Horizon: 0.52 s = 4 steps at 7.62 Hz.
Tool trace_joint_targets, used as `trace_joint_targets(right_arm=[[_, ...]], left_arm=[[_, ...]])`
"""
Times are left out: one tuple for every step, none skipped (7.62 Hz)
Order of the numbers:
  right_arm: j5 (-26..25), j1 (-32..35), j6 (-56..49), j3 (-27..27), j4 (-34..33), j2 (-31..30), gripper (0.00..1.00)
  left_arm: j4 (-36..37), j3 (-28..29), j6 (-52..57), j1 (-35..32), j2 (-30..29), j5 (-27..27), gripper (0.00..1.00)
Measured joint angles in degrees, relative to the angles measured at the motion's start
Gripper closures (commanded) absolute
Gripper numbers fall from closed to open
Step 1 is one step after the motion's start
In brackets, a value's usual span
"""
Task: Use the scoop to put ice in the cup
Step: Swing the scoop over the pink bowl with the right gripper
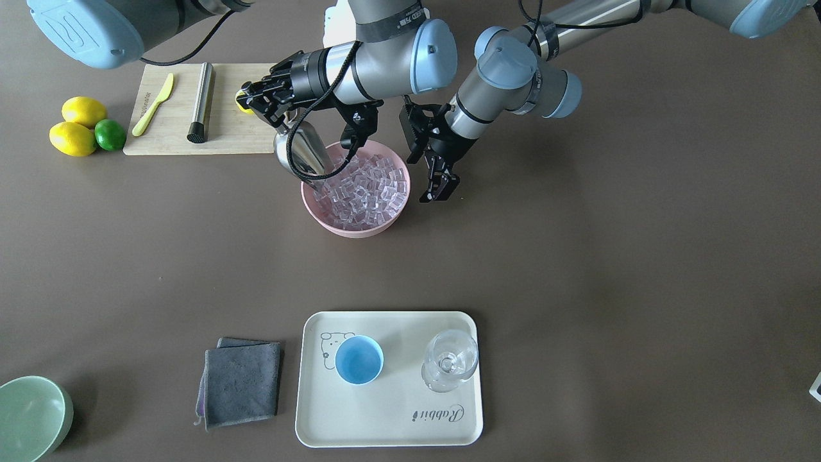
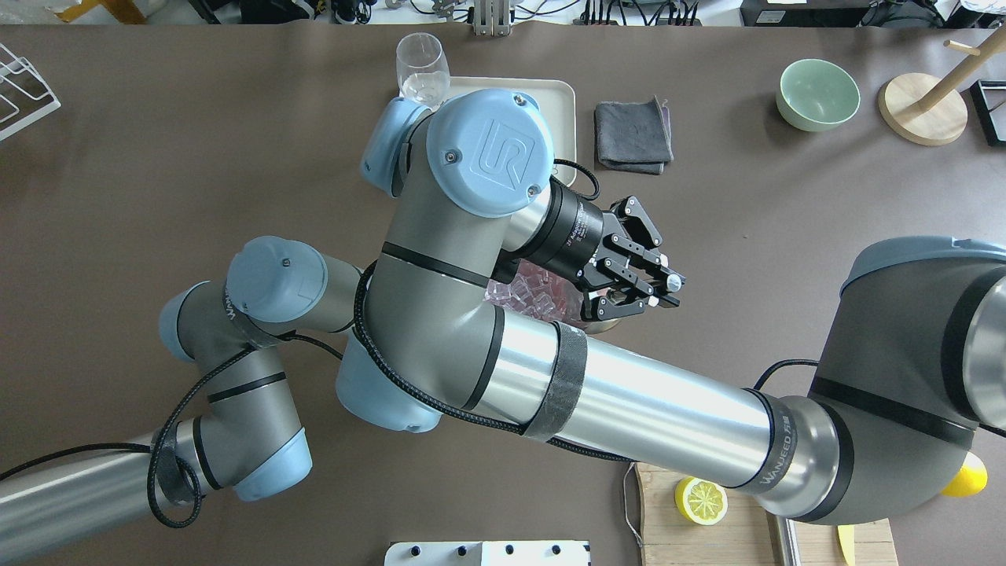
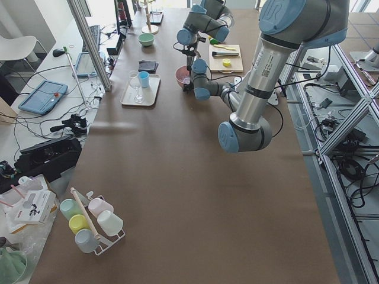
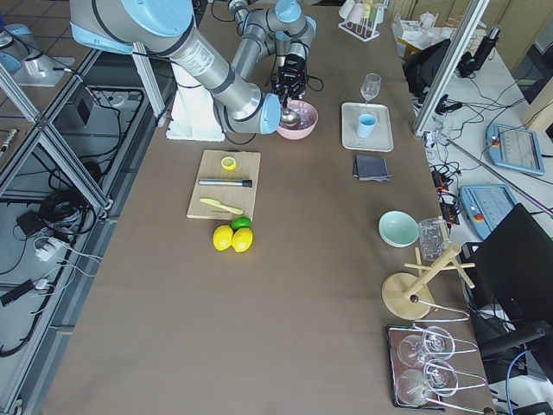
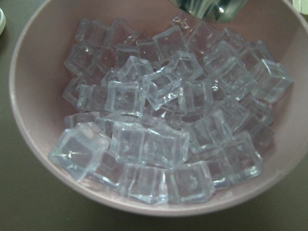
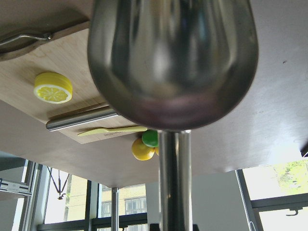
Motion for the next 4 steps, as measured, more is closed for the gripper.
trace_joint_targets(right_arm=[[0.0, -0.2, 0.3, -0.7, 1.2, -0.1, 1.0], [-0.1, -0.5, 0.4, -1.0, 2.2, -0.4, 1.0], [-0.1, -0.7, 0.5, -1.1, 3.3, -0.8, 1.0], [-0.1, -0.9, 0.6, -1.1, 4.5, -1.5, 1.0]], left_arm=[[0.0, 0.0, 0.0, 0.0, 0.0, 0.1, 0.01], [0.1, 0.0, 0.0, 0.0, 0.0, 0.1, 0.01], [0.1, 0.0, 0.0, 0.0, 0.0, 0.1, 0.01], [0.0, 0.0, 0.0, 0.0, 0.0, 0.1, 0.01]])
